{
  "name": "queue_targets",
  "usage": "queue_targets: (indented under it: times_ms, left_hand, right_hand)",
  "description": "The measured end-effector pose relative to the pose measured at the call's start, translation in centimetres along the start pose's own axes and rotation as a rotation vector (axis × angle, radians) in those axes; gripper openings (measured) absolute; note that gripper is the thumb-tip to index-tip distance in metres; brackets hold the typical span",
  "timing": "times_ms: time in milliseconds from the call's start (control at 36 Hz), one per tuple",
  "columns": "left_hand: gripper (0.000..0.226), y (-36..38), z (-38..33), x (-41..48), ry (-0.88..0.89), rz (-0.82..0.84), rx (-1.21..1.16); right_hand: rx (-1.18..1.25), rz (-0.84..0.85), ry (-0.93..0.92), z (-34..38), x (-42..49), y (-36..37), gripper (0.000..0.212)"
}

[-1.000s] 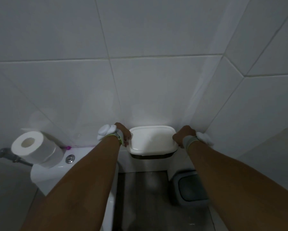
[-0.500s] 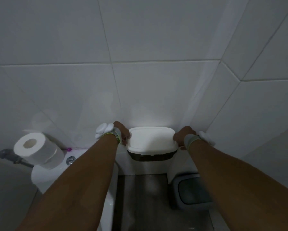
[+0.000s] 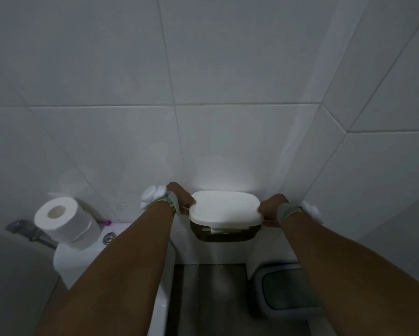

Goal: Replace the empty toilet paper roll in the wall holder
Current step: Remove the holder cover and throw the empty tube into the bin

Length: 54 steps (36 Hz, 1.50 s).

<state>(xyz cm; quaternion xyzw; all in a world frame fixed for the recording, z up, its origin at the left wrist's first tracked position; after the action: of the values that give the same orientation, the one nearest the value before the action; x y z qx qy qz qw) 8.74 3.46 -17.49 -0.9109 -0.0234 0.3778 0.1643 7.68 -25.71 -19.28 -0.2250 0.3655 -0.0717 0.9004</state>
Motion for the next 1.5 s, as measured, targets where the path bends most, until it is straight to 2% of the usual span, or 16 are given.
queue_targets:
  times_ms: [56, 111, 167, 278, 417, 528, 667, 778, 917, 1056, 1111, 1194, 1361, 1444, 1500]
  left_hand:
    - [0.015, 0.0, 0.4, 0.3, -0.001, -0.015, -0.007]
    - [0.008, 0.0, 0.7, 0.4, 0.011, -0.051, 0.029]
    - [0.014, -0.2, 0.8, 0.4, 0.023, -0.094, 0.071]
    - [0.013, 0.2, 1.3, 0.6, -0.018, -0.036, 0.053]
    - [0.011, -1.8, 0.4, -0.5, 0.027, -0.067, 0.085]
    - [0.016, -3.9, -0.4, -1.8, 0.045, -0.072, 0.106]
    - [0.015, -8.9, 0.3, -2.4, 0.063, -0.138, 0.151]
    - [0.016, -12.6, 2.0, -2.8, 0.042, -0.193, 0.181]
    - [0.017, -17.9, 6.9, -1.7, -0.066, -0.181, 0.045]
    - [0.02, -20.5, 10.0, -0.6, -0.103, -0.186, -0.003]
    - [0.014, -21.1, 11.3, 0.1, -0.125, -0.172, -0.008]
    - [0.041, -22.0, 13.1, 1.8, -0.13, -0.175, 0.066]
    - [0.06, -22.7, 16.4, 5.0, -0.16, -0.187, 0.189]
    - [0.064, -22.7, 17.5, 6.9, -0.147, -0.16, 0.226]
    - [0.082, -22.5, 17.8, 7.6, -0.128, -0.136, 0.242]
  right_hand:
    - [0.002, 0.001, -0.003, -0.3, 0.0, 0.2, 0.011]
    - [-0.002, 0.002, -0.015, -0.6, 0.0, 0.4, 0.003]
    - [-0.007, -0.005, -0.02, -0.7, -0.2, 0.3, 0.012]
    - [-0.016, -0.005, -0.04, -0.4, -0.9, 0.0, 0.023]
    - [-0.038, 0.019, -0.082, 1.6, -2.2, -0.1, 0.036]
    - [-0.109, 0.052, -0.126, 3.7, -3.2, 0.8, 0.028]
    - [-0.16, 0.127, -0.157, 6.5, -5.4, 4.6, 0.013]
    - [-0.199, 0.183, -0.17, 7.7, -6.3, 8.3, 0.013]
    - [-0.238, 0.249, -0.194, 8.7, -7.3, 15.4, 0.019]
    - [-0.251, 0.282, -0.187, 8.5, -7.4, 20.2, 0.013]
    - [-0.244, 0.304, -0.171, 8.2, -7.3, 22.3, 0.014]
    - [-0.24, 0.336, -0.123, 7.6, -6.9, 25.5, 0.017]
    - [-0.261, 0.344, -0.074, 5.7, -5.8, 29.9, 0.038]
    - [-0.263, 0.341, -0.042, 4.7, -4.9, 31.5, 0.04]
    - [-0.245, 0.343, -0.024, 4.3, -4.5, 32.1, 0.035]
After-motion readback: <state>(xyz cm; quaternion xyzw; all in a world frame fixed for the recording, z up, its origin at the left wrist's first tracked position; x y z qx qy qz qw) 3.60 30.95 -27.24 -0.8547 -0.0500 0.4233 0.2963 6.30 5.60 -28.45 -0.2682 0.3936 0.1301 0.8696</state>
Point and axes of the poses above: each hand's wrist, its own x-axis towards the middle knuckle, its own y-axis out of the palm, z = x × y, the point moved 9 cm from there along x, towards the middle knuckle, and after that the axes turned 2 degrees about -y, right-handed, at the moved point
